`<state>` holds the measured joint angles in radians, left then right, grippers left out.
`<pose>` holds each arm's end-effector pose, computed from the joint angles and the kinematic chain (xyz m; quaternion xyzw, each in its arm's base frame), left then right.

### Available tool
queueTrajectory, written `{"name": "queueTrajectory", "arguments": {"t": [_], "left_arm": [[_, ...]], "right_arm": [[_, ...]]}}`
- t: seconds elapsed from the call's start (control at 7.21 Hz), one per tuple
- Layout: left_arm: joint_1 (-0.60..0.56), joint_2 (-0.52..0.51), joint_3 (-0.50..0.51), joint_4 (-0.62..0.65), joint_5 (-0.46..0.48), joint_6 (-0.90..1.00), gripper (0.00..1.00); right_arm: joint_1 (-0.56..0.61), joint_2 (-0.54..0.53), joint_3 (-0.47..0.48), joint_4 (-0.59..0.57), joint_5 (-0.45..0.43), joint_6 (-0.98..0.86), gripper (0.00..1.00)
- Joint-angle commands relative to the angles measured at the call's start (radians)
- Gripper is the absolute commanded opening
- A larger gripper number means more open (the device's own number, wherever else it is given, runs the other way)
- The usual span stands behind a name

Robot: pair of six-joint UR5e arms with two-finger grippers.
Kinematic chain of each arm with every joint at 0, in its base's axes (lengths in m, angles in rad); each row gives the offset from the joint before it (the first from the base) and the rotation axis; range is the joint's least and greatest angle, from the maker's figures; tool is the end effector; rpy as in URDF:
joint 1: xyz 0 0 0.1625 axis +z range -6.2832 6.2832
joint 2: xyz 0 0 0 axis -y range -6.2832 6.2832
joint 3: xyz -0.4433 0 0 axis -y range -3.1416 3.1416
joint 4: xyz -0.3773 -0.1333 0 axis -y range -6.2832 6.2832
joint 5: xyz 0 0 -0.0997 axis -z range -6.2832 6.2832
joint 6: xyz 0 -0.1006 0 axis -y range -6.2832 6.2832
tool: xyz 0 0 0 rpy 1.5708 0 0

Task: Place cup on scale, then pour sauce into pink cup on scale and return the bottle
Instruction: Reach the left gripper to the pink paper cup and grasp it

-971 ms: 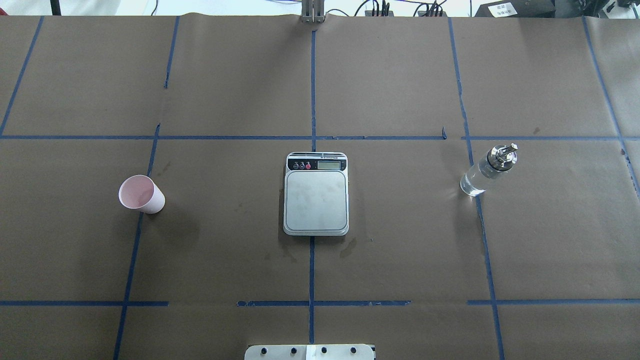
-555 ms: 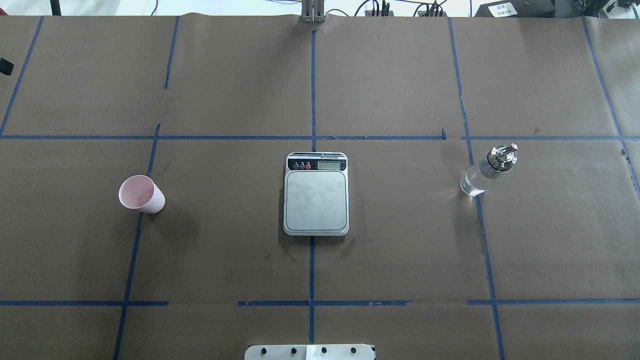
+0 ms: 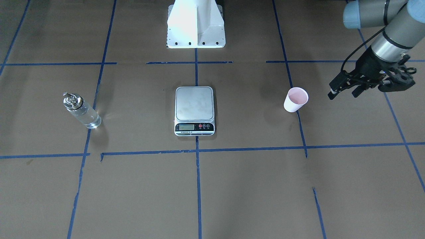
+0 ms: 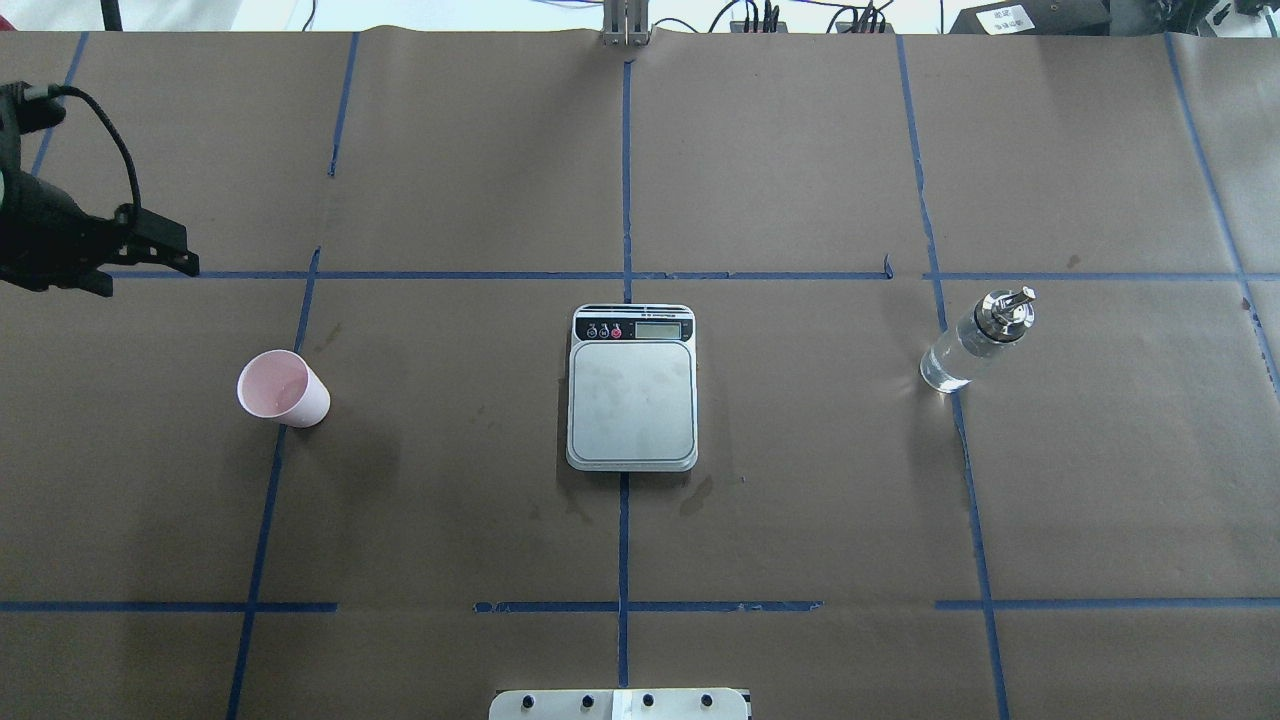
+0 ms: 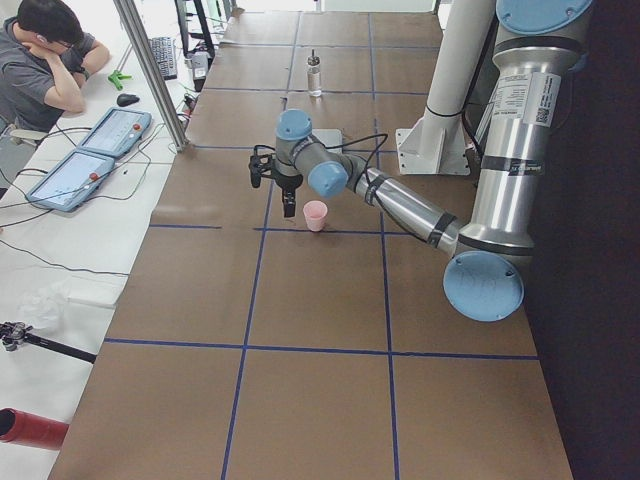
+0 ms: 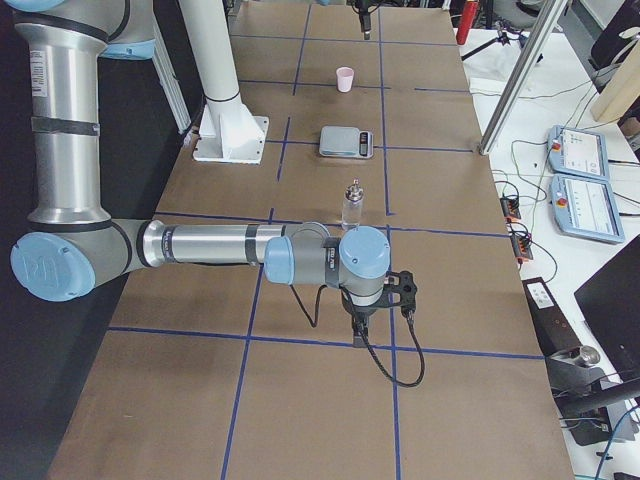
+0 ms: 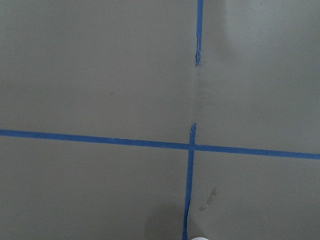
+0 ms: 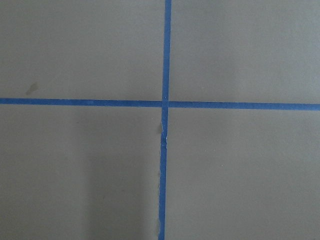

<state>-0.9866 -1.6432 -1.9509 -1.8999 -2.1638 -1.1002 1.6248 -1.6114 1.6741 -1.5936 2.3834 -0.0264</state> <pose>0.2120 -0.4604 0.4287 0.0410 0.4517 -0.1180 0.8834 0.0850 -0.4570 0.6469 0.0342 -0.3941 0.0048 0.9184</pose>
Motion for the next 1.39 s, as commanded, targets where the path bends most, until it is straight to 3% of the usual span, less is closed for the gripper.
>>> {"name": "queueTrajectory", "arguments": {"t": [0.0, 1.25], "left_arm": [[0.138, 0.051, 0.003, -0.099, 0.109, -0.18, 0.99], [0.232, 0.003, 0.092, -0.097, 0.128, -0.191, 0.95]], "right_arm": [[0.001, 0.004, 0.001, 0.0, 0.005, 0.0, 1.0], [0.001, 0.007, 0.007, 0.0, 0.045, 0.0, 1.0]]}}
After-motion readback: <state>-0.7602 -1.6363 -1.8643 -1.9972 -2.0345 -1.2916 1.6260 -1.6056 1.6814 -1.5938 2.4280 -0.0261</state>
